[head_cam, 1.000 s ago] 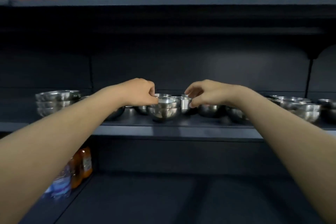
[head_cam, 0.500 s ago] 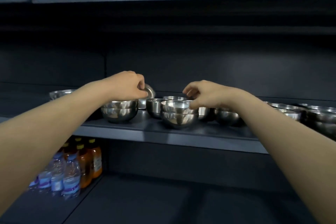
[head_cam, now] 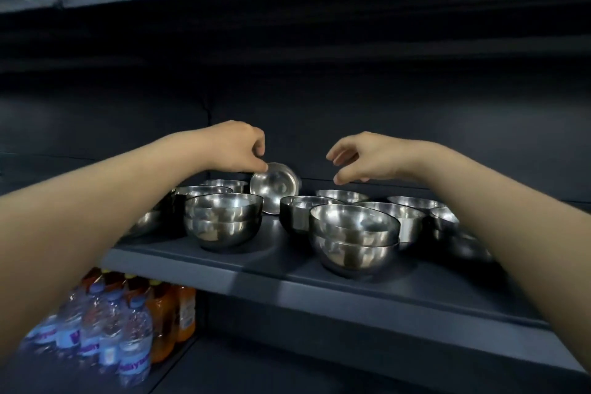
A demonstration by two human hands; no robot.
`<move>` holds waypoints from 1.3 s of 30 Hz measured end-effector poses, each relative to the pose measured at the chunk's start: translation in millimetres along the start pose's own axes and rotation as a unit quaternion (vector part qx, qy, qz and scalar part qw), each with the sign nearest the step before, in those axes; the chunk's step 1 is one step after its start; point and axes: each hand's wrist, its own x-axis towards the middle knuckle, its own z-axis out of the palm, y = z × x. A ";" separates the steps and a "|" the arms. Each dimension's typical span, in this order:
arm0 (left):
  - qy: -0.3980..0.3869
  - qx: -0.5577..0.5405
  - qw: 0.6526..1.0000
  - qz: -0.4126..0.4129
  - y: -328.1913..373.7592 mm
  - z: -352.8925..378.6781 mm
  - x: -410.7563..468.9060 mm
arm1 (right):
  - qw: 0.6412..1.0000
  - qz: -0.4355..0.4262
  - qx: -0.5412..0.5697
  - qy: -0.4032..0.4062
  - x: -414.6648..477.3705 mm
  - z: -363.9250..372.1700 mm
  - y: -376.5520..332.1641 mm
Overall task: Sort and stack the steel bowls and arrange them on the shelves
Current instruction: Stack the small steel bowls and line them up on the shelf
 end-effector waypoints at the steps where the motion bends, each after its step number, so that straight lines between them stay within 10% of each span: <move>1: -0.003 0.006 1.000 0.000 -6.2 2.5 4.9 | 1.000 -0.002 -0.005 -0.002 8.4 1.4 -0.1; 39: -0.142 0.035 0.975 0.167 -126.6 112.7 202.3 | 0.973 0.085 -0.211 -0.031 232.9 75.1 45.7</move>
